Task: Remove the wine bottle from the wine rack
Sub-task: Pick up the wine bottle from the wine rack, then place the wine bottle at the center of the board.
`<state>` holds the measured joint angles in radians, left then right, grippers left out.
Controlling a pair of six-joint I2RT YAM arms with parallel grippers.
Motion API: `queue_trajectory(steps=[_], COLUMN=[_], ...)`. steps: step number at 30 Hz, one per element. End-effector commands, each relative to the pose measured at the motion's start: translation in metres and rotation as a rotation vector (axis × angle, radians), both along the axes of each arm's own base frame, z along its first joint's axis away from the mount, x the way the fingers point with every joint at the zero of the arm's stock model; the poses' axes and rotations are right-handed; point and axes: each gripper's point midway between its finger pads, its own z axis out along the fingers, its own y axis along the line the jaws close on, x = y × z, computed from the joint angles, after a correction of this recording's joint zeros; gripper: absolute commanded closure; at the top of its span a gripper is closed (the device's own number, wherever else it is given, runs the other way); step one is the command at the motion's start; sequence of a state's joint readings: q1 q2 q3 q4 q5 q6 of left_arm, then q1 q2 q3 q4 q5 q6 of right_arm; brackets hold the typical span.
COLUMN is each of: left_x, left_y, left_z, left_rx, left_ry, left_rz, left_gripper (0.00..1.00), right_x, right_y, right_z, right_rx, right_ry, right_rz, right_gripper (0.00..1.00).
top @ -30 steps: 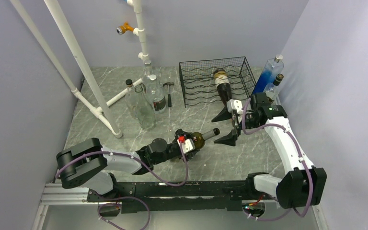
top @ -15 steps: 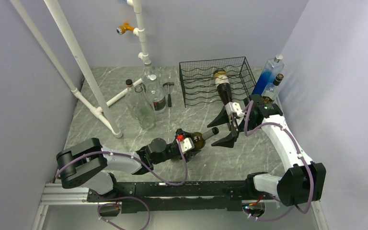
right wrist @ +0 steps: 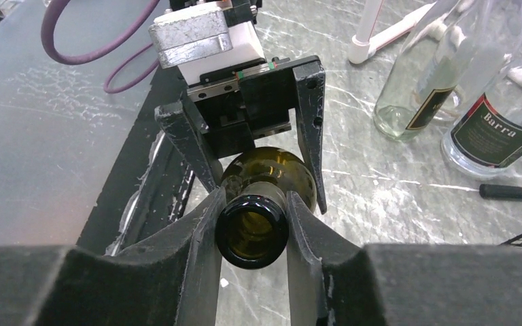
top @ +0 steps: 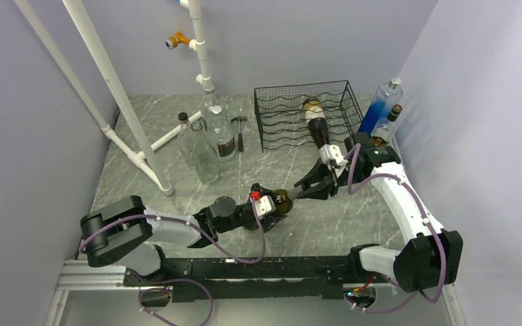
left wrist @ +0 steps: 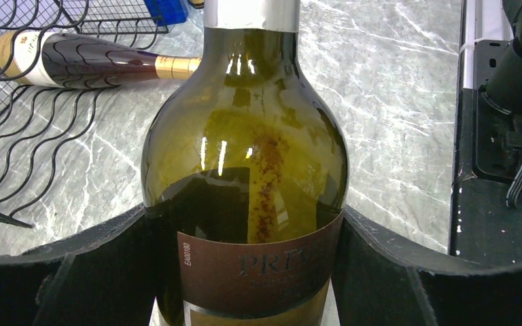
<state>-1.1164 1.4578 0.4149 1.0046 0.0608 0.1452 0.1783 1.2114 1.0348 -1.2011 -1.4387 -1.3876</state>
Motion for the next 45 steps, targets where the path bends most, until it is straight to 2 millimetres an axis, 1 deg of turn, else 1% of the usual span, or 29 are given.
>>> queue_trajectory(steps=[1, 2, 3, 4, 5, 6, 7, 8, 9, 12, 14, 15, 16, 19, 24, 27, 31, 37, 45], left_x=[0.004, 0.002, 0.001, -0.001, -0.002, -0.003, -0.002, -0.001, 0.0, 0.0, -0.001, -0.002, -0.003, -0.006, -0.009, -0.008, -0.006, -0.008, -0.014], left_y=[-0.013, -0.014, -0.016, -0.019, -0.021, -0.023, -0.024, -0.024, -0.025, -0.024, -0.023, -0.023, -0.022, -0.019, -0.009, 0.0, 0.015, 0.032, 0.042], left_z=[0.067, 0.068, 0.067, 0.069, 0.068, 0.069, 0.068, 0.068, 0.067, 0.064, 0.065, 0.064, 0.065, 0.066, 0.068, 0.07, 0.064, 0.068, 0.068], left_rx=[-0.205, -0.203, -0.197, -0.194, -0.189, -0.186, -0.182, -0.178, -0.173, -0.157, -0.156, -0.156, -0.157, -0.157, -0.151, -0.14, -0.091, -0.084, -0.108], left_ry=[-0.081, -0.075, -0.068, -0.06, -0.048, -0.034, -0.012, 0.011, 0.029, 0.051, 0.055, 0.058, 0.061, 0.068, 0.071, 0.071, 0.078, 0.08, 0.098], left_rz=[-0.015, -0.025, -0.035, -0.052, -0.062, -0.067, -0.064, -0.055, -0.047, -0.044, -0.045, -0.049, -0.05, -0.055, -0.046, -0.018, 0.026, 0.064, 0.065], left_gripper=[1.0, 1.0, 0.99, 0.92, 0.81, 0.65, 0.52, 0.43, 0.36, 0.23, 0.12, 0.05, 0.01, 0.01, 0.0, 0.0, 0.0, 0.0, 0.0], right_x=[-0.002, -0.001, -0.001, 0.0, 0.0, 0.001, 0.001, 0.003, 0.004, 0.004, 0.005, 0.006, 0.007, 0.011, 0.021, 0.028, 0.033, 0.04, 0.058], right_y=[0.003, 0.003, 0.002, 0.002, 0.001, 0.0, -0.001, -0.002, -0.003, -0.006, -0.008, -0.009, -0.012, -0.02, -0.038, -0.053, -0.072, -0.09, -0.115], right_z=[0.017, 0.019, 0.021, 0.022, 0.024, 0.025, 0.026, 0.027, 0.027, 0.03, 0.031, 0.031, 0.032, 0.035, 0.043, 0.048, 0.059, 0.055, 0.06], right_rx=[0.033, 0.029, 0.022, 0.01, 0.0, -0.013, -0.027, -0.04, -0.053, -0.066, -0.07, -0.072, -0.075, -0.081, -0.094, -0.126, -0.134, -0.231, -0.307], right_ry=[-0.027, -0.03, -0.026, -0.03, -0.034, -0.034, -0.018, -0.019, -0.016, -0.02, -0.018, -0.022, -0.025, -0.035, -0.042, -0.054, -0.068, -0.049, 0.004], right_rz=[0.011, 0.007, 0.003, -0.003, -0.008, -0.015, -0.028, -0.04, -0.051, -0.081, -0.107, -0.121, -0.138, -0.191, -0.312, -0.386, -0.465, -0.537, -0.658], right_gripper=[0.86, 0.91, 0.99, 1.0, 1.0, 1.0, 1.0, 1.0, 1.0, 1.0, 1.0, 1.0, 1.0, 1.0, 1.0, 1.0, 1.0, 1.0, 1.0])
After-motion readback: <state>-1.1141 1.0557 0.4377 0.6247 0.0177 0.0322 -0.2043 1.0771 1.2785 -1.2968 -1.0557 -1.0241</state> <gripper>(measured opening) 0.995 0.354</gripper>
